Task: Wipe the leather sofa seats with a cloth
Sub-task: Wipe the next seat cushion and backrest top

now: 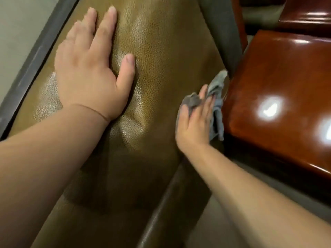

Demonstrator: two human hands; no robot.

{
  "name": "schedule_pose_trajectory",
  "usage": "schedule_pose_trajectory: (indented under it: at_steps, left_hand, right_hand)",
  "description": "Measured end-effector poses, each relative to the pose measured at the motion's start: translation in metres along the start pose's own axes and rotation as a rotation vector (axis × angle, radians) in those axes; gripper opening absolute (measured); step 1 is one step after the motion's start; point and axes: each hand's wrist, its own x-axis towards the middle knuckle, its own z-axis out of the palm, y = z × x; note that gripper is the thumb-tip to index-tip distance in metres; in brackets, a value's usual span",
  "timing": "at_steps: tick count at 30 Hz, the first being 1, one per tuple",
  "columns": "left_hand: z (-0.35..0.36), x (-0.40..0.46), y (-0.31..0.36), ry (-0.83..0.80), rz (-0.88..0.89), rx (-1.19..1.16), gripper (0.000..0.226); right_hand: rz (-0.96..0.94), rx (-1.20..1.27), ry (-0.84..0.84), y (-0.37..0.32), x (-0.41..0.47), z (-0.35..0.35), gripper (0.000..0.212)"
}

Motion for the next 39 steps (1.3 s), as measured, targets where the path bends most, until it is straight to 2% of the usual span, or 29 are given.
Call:
schedule_pose_trajectory:
  at_steps: [4,6,7,10,12,14,17,19,21,23,26,29,31,33,36,39]
  left_hand:
    - [0.001,0.003,-0.002,0.009,-0.003,0.022,0.071]
    - [0.001,0.001,-0.002,0.011,-0.006,0.019,0.071]
    - [0.002,0.001,-0.002,0.014,0.0,0.016,0.071]
    - [0.002,0.004,-0.002,0.026,0.009,0.027,0.07]
    - [0.001,0.006,-0.002,0.019,0.007,0.031,0.07]
    - [0.001,0.004,-0.002,0.02,0.012,0.053,0.069]
    - [0.001,0.005,0.001,0.012,-0.009,0.1,0.068]
    - [0.001,0.006,0.003,0.003,-0.022,0.117,0.067]
    - [-0.001,0.004,0.001,0.005,-0.015,0.084,0.067]
    - [-0.002,0.003,0.001,-0.03,-0.041,0.054,0.067]
    - [-0.015,0.0,0.015,-0.122,-0.137,0.02,0.07]
    - [-0.048,-0.059,0.015,-0.213,-0.249,-0.003,0.071]
    - [-0.081,-0.132,-0.005,-0.31,-0.282,0.068,0.074]
    - [-0.112,-0.19,-0.034,-0.351,-0.307,0.065,0.077]
    - [-0.11,-0.213,-0.057,-0.311,-0.232,0.054,0.077]
    - [-0.095,-0.217,-0.055,-0.193,-0.183,0.096,0.075]
  right_hand:
    - [0.2,0.147,0.127,-0.027,0.035,-0.006,0.075]
    - [0.104,0.139,0.161,-0.042,-0.005,0.01,0.081]
    - [0.024,0.118,0.126,-0.045,-0.034,0.018,0.084]
    - [-0.191,-0.012,-0.106,-0.017,-0.103,0.03,0.083]
    - [-0.313,-0.1,-0.179,0.006,-0.102,0.023,0.083]
    - [-0.343,-0.141,-0.211,0.001,-0.076,0.011,0.091]
    - [-0.243,-0.003,-0.051,-0.06,-0.023,-0.008,0.095]
    - [-0.328,0.076,0.103,-0.091,-0.004,-0.016,0.089]
    - [-0.452,0.056,0.124,-0.088,-0.009,-0.014,0.083]
    - [-0.518,-0.087,-0.023,-0.059,-0.036,-0.008,0.083]
    - [-0.497,-0.363,-0.383,-0.004,-0.089,-0.003,0.086]
    - [-0.483,-0.503,-0.482,0.016,-0.105,-0.003,0.086]
    - [-0.448,-0.422,-0.437,0.001,-0.099,-0.007,0.092]
    - [-0.452,-0.177,-0.276,-0.037,-0.087,-0.009,0.099]
    - [-0.464,0.053,0.002,-0.1,-0.066,-0.011,0.102]
    - [-0.462,0.105,0.146,-0.113,-0.091,0.009,0.097]
